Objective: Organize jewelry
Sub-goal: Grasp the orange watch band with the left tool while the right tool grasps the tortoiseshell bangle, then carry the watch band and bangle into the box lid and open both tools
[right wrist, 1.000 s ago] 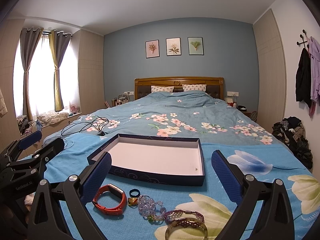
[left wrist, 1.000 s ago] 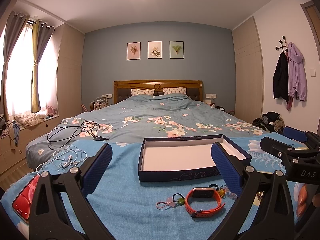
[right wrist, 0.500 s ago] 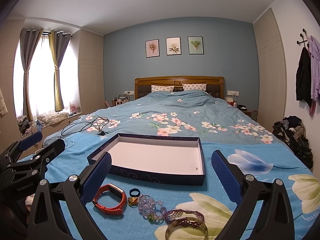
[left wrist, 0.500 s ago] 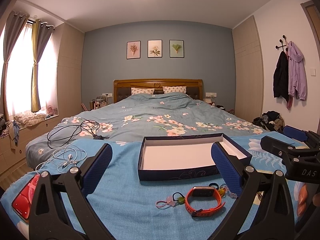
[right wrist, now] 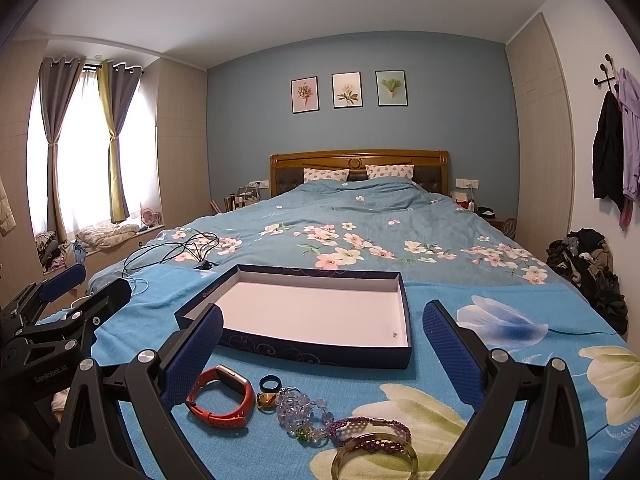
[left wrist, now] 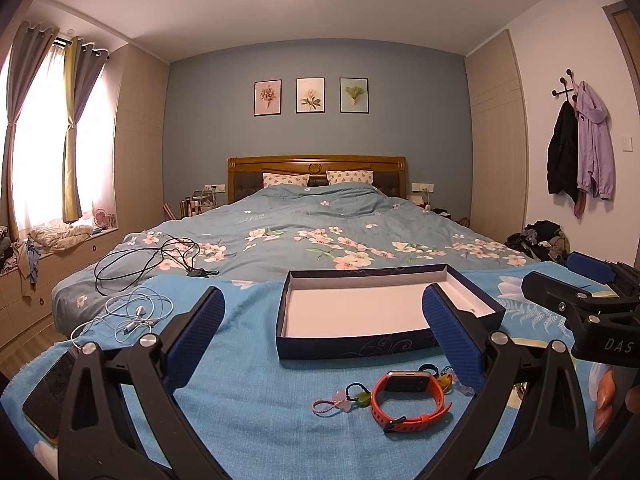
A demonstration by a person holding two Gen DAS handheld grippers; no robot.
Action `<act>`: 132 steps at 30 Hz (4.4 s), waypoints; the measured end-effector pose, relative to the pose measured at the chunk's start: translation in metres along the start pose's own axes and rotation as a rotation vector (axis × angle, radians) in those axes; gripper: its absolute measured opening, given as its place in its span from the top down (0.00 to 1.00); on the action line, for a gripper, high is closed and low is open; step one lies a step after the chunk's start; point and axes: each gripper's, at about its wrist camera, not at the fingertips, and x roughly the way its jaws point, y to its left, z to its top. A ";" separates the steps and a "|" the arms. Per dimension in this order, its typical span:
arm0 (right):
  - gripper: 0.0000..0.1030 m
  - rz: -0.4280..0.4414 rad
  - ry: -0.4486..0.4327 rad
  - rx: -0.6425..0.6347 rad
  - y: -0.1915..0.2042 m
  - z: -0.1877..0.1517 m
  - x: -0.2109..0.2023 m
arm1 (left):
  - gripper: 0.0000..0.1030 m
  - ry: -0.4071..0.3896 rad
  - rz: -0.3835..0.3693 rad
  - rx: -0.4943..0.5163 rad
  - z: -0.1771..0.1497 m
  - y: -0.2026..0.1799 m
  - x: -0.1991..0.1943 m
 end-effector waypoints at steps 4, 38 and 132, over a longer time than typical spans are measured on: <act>0.06 0.002 0.003 0.002 -0.001 0.001 0.000 | 0.05 0.007 -0.001 0.000 -0.002 0.000 0.001; 0.64 0.064 0.555 0.061 -0.070 -0.069 0.029 | 0.21 0.573 -0.373 0.182 -0.037 -0.028 0.107; 0.94 0.059 0.672 0.081 -0.059 0.029 0.306 | 0.90 0.745 -0.262 0.208 0.008 -0.024 0.360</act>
